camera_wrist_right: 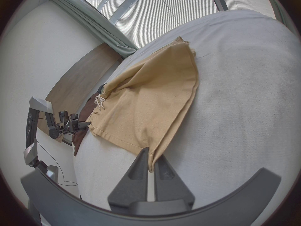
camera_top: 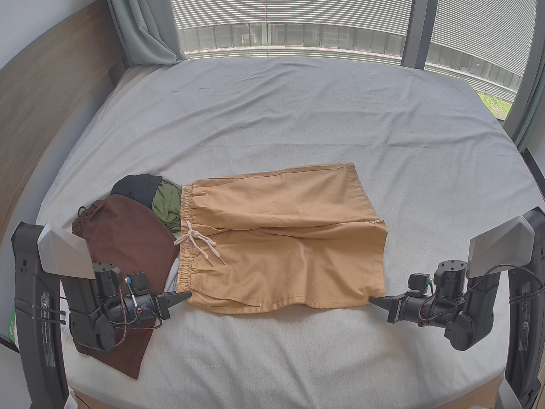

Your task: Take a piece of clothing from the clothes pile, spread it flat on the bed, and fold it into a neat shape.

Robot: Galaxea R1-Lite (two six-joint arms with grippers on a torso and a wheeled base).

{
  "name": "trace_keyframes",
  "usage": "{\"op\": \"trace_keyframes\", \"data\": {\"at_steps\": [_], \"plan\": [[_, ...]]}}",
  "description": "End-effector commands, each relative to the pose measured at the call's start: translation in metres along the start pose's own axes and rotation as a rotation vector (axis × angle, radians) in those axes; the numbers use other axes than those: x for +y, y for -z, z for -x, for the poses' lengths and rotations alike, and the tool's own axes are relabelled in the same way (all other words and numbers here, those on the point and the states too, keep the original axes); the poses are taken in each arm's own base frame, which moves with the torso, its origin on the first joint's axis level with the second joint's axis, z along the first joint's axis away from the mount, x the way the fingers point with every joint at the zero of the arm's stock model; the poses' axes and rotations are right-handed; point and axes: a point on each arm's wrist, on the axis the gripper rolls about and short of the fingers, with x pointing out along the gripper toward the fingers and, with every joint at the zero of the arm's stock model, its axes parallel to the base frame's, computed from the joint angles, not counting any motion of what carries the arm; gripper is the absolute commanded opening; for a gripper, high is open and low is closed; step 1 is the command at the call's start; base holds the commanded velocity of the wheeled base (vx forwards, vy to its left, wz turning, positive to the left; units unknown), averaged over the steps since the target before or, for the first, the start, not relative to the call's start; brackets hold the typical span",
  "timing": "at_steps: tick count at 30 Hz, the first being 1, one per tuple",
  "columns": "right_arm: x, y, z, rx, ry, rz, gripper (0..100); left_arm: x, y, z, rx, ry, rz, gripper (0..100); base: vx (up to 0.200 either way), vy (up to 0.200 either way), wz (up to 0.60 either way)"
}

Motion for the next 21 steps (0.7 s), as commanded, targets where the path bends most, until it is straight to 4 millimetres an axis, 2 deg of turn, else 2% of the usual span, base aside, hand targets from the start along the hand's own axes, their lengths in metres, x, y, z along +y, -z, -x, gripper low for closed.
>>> {"op": "trace_keyframes", "data": {"at_steps": [1,12,21], "plan": [[-0.006,0.003,0.009,0.011,0.025,0.001,0,0.000,-0.001,0.004,-0.004,-0.006,-0.002,0,0.000,0.000,0.00],[0.001,0.009,0.026,0.052,0.016,0.000,0,-0.015,-0.003,0.022,0.008,-0.001,0.012,0,0.000,0.000,0.00],[0.004,0.019,0.036,0.100,0.025,0.015,0,-0.015,0.004,0.030,0.030,-0.017,-0.008,0,0.000,0.000,0.00]]}}
